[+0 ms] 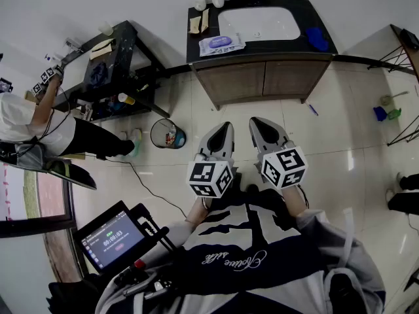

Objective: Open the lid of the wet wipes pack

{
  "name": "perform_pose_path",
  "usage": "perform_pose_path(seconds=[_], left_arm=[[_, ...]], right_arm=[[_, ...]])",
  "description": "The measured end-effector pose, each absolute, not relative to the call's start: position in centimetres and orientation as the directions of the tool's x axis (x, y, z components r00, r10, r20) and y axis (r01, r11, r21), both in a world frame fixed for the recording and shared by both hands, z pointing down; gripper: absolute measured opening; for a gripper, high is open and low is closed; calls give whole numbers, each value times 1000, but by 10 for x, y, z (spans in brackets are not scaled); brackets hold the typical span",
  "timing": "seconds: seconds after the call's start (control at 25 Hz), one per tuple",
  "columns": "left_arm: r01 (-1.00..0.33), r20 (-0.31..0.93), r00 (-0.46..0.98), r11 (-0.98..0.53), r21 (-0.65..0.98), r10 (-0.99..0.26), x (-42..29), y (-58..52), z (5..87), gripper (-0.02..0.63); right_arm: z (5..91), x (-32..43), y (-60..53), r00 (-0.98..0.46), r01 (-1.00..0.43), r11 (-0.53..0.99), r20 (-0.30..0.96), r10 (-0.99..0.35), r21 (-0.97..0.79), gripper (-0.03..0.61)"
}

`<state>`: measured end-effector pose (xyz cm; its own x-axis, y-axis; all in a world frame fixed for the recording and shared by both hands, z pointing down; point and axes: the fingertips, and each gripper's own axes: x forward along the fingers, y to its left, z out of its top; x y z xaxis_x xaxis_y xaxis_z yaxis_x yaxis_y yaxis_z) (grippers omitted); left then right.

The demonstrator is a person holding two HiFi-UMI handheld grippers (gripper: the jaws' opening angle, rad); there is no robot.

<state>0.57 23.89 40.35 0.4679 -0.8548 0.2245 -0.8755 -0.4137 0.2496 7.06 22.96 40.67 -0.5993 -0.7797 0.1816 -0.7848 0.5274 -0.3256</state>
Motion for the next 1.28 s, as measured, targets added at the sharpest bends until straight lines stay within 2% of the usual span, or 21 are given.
perform_pose_path(seconds=[0.2, 0.36, 0.52, 0.96, 1.28], left_arm=[[-885, 232, 462, -429, 179, -856, 3, 207, 409, -2], [-889, 233, 448, -404, 215, -863, -19, 164, 419, -2], [-890, 230, 453, -421, 176, -862, -37, 105, 422, -2], [-868, 268, 488, -433, 242, -831, -87, -44, 449, -2], [-880, 341, 466, -385, 280, -817, -75, -102, 494, -2]], right_arm=[[412, 64, 203, -642, -748, 564, 163, -750, -349, -3], [427, 51, 166, -640, -751, 555, 187, -745, -358, -3], [434, 39, 115, -637, -749, 544, 186, -748, -379, -3], [442, -1, -29, -613, -767, 515, 198, -765, -382, -3], [470, 12, -94, -646, -748, 530, 253, -720, -400, -3]])
